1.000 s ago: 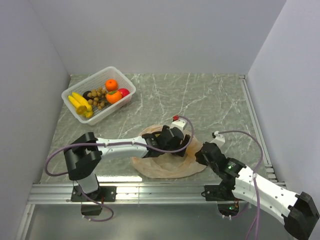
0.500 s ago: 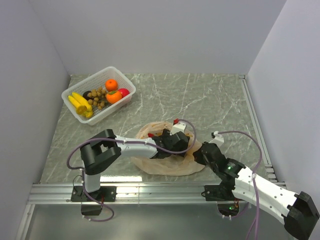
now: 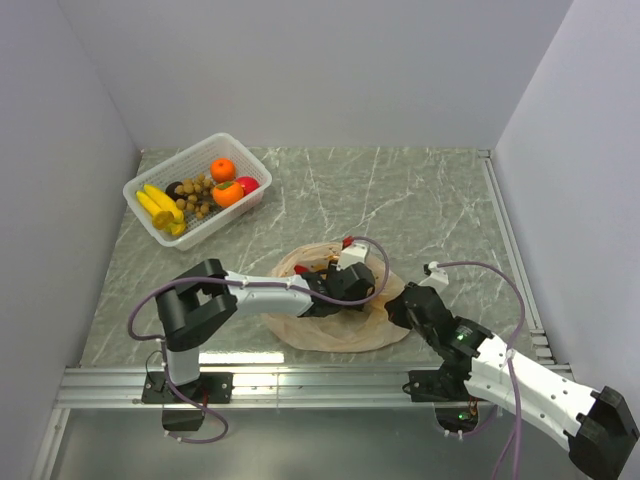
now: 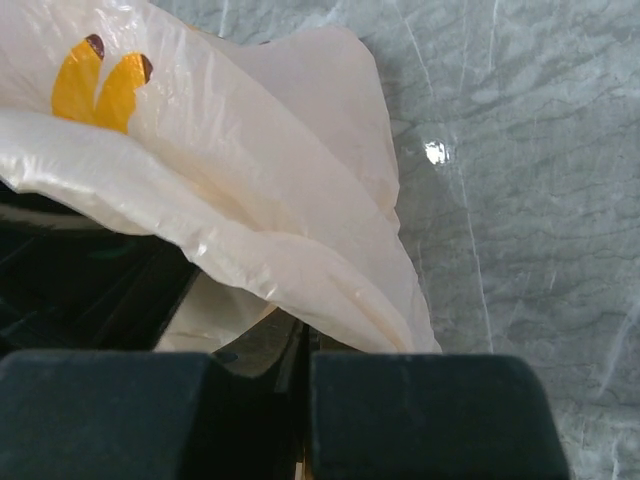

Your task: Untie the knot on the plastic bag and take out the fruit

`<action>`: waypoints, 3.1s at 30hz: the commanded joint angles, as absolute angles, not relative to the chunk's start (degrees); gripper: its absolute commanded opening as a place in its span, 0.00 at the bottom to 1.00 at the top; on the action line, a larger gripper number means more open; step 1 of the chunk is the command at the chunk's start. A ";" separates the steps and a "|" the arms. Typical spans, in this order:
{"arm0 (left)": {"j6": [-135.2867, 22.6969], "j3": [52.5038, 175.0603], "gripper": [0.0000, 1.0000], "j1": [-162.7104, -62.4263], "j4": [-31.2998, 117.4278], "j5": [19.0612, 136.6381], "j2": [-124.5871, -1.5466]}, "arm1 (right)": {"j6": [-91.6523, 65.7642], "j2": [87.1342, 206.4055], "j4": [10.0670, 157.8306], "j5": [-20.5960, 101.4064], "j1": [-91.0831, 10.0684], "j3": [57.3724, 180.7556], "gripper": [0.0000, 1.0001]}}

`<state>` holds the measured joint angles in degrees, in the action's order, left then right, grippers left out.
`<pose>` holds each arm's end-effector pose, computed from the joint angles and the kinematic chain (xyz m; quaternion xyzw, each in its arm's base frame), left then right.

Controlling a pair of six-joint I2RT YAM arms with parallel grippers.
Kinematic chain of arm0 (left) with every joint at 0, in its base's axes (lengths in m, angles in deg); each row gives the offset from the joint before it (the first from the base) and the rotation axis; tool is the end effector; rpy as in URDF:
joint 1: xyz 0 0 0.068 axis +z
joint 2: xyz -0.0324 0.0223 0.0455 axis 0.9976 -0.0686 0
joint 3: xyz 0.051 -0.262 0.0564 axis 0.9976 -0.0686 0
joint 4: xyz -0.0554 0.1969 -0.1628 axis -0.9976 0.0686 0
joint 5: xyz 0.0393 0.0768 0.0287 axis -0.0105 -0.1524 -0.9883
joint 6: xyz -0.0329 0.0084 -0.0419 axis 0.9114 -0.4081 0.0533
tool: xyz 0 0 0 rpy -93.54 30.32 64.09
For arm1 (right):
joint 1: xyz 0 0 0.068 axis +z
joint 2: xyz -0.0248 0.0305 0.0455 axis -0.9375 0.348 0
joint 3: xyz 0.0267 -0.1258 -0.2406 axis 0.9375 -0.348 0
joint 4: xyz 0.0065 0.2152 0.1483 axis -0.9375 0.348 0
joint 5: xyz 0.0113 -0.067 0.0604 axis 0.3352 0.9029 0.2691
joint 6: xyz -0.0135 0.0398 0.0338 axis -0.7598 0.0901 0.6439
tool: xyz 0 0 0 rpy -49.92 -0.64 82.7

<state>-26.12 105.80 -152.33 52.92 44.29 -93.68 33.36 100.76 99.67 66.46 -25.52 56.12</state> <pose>0.1685 -0.3457 0.1676 0.1204 0.9109 -0.1519 0.3643 0.1065 0.0875 0.1599 0.1389 0.8816 0.2253 0.3908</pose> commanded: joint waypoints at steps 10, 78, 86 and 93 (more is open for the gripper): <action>-37.02 98.92 0.06 -149.45 46.84 55.07 -61.35 | 32.36 100.23 99.09 69.14 -25.07 56.26 0.00; -26.04 112.63 0.55 -149.18 55.63 42.17 -92.06 | 22.34 99.79 96.71 67.73 -23.93 58.46 0.00; -27.26 113.42 0.62 -145.40 52.99 44.10 -95.76 | 21.99 100.23 96.27 67.21 -23.76 58.28 0.00; -26.57 115.27 0.55 -145.22 54.84 46.12 -99.63 | 21.90 100.41 96.19 67.38 -23.76 58.20 0.00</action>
<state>-26.73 113.71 -144.94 55.80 45.38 -98.75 22.50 100.39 97.96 66.61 -24.38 57.82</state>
